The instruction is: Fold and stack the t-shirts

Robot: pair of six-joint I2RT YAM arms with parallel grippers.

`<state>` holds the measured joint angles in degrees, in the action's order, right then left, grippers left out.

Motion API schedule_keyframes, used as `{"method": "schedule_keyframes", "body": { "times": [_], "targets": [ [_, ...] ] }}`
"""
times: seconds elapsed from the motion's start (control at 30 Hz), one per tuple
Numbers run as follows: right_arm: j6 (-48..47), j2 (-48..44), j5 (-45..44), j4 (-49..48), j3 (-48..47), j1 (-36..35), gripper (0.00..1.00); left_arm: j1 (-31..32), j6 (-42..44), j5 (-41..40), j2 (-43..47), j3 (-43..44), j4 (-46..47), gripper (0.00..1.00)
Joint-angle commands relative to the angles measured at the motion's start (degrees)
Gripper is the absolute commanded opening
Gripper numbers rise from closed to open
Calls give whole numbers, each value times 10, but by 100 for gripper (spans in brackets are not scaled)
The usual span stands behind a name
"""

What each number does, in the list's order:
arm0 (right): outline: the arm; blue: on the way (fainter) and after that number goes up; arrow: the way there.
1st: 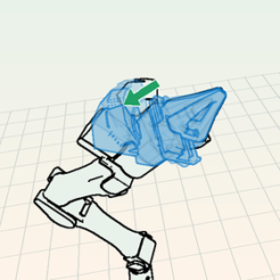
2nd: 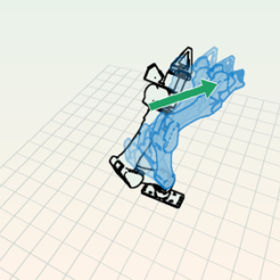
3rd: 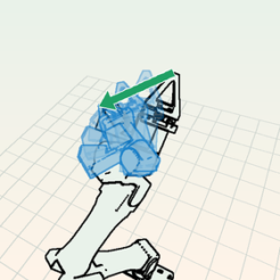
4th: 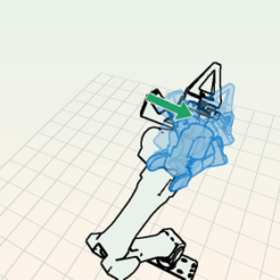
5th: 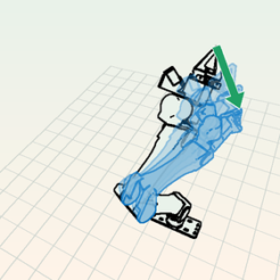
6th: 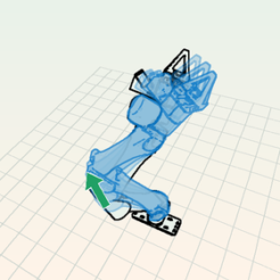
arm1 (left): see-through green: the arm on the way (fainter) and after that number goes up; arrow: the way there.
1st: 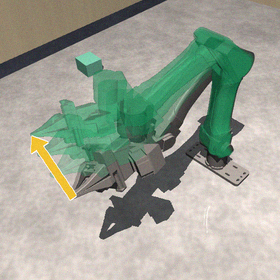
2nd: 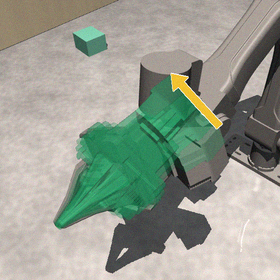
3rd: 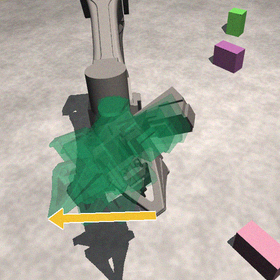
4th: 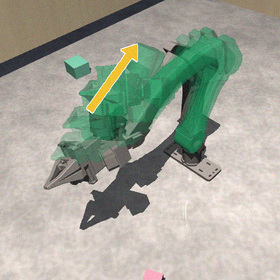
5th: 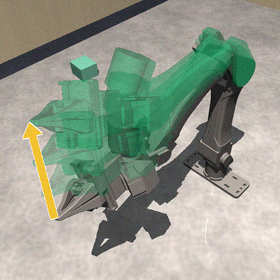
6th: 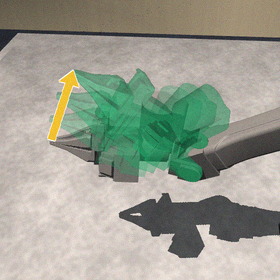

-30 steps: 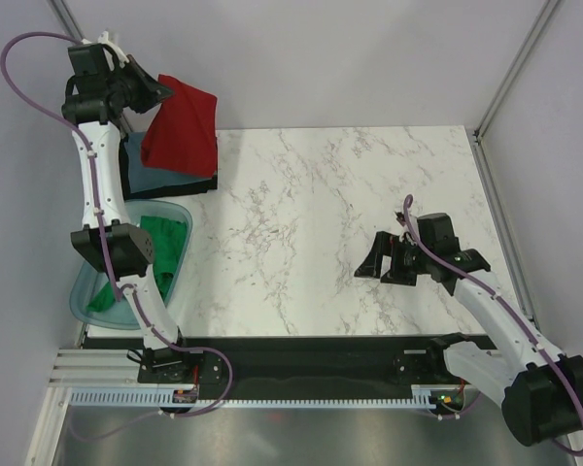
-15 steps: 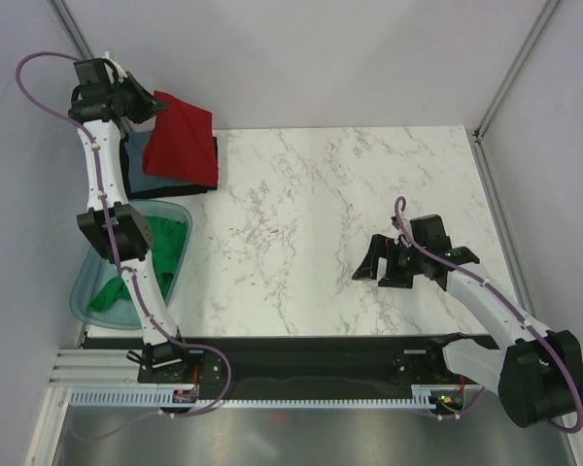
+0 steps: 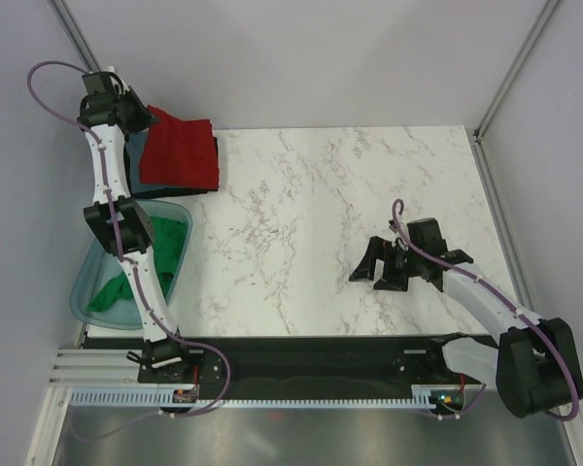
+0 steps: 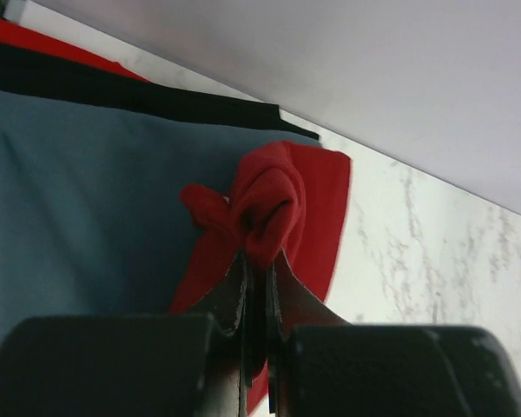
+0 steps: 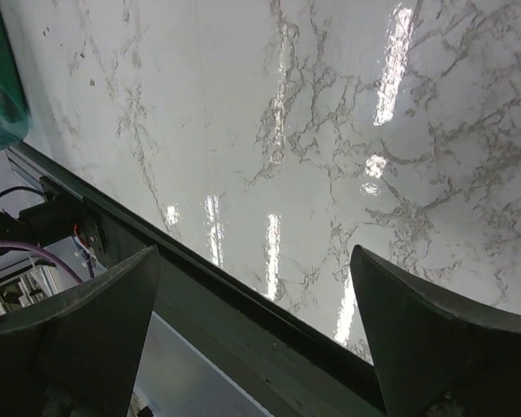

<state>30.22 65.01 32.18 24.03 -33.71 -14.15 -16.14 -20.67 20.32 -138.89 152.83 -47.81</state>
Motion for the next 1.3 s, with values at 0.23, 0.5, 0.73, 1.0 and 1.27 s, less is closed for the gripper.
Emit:
{"method": "schedule_keyframes", "body": {
  "times": [0.23, 0.5, 0.73, 1.0, 1.27],
  "targets": [
    [17, 23, 2, -50, 37, -8, 98, -41, 42, -141, 3, -150, 147, 33],
    [34, 37, -6, -64, 23, -33, 98, -29, 46, -242, 63, -177, 124, 84],
    [61, -34, -19, -41, 15, -65, 98, 3, -2, -368, 200, -250, 123, 85],
    [69, -132, -31, 29, 9, -71, 98, 39, -106, -333, 389, -424, 120, 98],
    [71, -176, -40, 65, -7, -71, 98, 104, -137, -272, 625, -756, 221, 100]
  ]
}}
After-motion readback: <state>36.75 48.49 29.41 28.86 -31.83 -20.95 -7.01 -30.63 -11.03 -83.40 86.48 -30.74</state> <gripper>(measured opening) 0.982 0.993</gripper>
